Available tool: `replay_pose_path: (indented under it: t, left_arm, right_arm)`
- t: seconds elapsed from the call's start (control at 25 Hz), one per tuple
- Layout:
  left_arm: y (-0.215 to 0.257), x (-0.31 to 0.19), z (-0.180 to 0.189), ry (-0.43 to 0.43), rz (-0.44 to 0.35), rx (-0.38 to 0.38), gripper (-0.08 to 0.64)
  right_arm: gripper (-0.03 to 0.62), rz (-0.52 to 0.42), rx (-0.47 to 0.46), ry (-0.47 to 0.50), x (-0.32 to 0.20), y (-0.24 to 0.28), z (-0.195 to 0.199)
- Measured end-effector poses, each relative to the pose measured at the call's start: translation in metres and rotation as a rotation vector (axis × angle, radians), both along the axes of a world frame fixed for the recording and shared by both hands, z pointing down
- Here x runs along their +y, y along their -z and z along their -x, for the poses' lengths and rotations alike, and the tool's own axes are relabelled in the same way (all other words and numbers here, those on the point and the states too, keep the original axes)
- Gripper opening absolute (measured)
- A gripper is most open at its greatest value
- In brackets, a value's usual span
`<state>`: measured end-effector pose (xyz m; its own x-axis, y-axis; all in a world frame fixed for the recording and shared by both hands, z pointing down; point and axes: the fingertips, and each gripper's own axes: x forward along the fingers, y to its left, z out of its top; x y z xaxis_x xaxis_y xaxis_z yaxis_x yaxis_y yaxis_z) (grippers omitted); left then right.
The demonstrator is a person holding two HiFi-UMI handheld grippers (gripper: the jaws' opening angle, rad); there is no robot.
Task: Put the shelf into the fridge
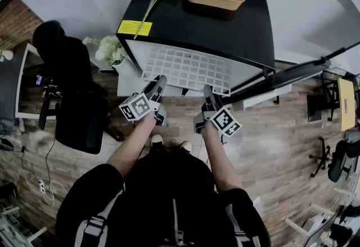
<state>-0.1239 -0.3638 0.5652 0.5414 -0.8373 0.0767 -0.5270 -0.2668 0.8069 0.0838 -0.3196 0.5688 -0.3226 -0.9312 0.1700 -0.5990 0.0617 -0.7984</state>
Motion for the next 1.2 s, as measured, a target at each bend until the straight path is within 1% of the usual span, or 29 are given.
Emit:
replay_pose_path:
  t: [0.12,0.28,0.48,0.88,1.2]
  left_arm:
    - [0.003,-0.007,-0.002,0.002,-0.014,0.009,0.127]
    - [-0.001,-0.014,-0.002,0.008,-0.004,-0.002,0.127]
    - [0.0,-0.025,-0.005,0.021,-0.004,0.012,0.126]
    - [-0.001,-0.046,-0.007,0.046,0.001,0.005,0.124]
    - [-0.001,-0.061,-0.013,0.046,0.019,0.017,0.124]
  right_arm:
    - [0.121,0.004,-0.003,-0.003,-0.006,0.0,-0.001]
    - [0.121,0.008,-0.01,-0.01,-0.014,-0.001,-0.003]
    - [0.12,0.005,-0.012,-0.021,-0.025,-0.001,-0.005]
    - [0.121,0.006,-0.001,-0.039,-0.046,-0.002,-0.009]
    - [0.121,0.015,-0.003,-0.065,-0.063,-0.003,-0.013]
